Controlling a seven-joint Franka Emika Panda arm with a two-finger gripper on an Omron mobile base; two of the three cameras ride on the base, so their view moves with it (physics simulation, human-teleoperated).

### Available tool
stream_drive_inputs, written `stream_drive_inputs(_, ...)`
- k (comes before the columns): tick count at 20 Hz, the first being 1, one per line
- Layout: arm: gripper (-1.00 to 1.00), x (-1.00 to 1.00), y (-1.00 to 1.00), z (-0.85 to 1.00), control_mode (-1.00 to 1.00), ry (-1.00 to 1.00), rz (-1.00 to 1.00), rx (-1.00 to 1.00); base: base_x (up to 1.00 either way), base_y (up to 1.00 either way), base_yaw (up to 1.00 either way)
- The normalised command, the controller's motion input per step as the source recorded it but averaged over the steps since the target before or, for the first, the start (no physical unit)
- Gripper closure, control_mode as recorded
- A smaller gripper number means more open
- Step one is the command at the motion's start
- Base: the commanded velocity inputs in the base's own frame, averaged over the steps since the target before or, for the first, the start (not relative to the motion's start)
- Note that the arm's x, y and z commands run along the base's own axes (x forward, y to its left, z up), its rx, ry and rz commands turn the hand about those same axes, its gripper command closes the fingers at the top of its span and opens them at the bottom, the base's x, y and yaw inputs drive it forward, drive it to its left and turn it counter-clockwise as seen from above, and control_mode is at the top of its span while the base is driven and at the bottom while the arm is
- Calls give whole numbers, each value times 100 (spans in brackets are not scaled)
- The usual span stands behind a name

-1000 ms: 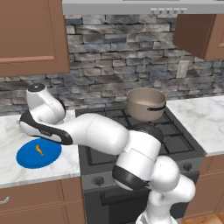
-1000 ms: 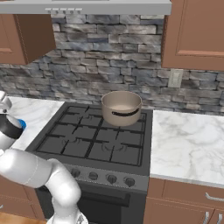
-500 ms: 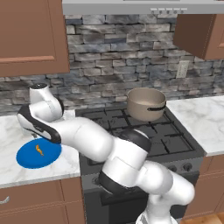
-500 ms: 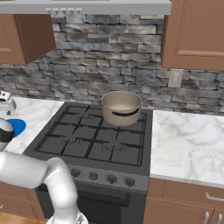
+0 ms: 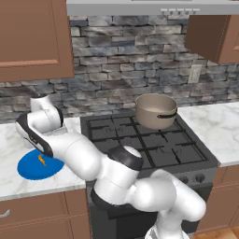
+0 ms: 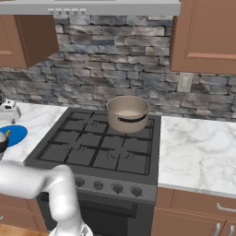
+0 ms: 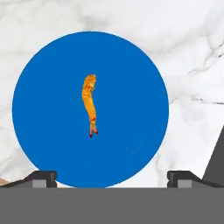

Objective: Retrieve the frozen meat and place it in the pot on a burner. Then turn the burner on.

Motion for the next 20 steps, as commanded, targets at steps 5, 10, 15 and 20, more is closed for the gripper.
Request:
stream_drive_inputs(5,-100,23,23,-17,-100,4,1,-2,0,0,0)
stream_drive_inputs(10,-100,27,31,-6,-100,2,1,0,0,0,0)
stream_drive_inputs(15,-100,26,28,-20,-100,3,0,0,0,0,0)
stream_drive_inputs(20,-100,22,18,-27,-100,9,1,0,0,0,0)
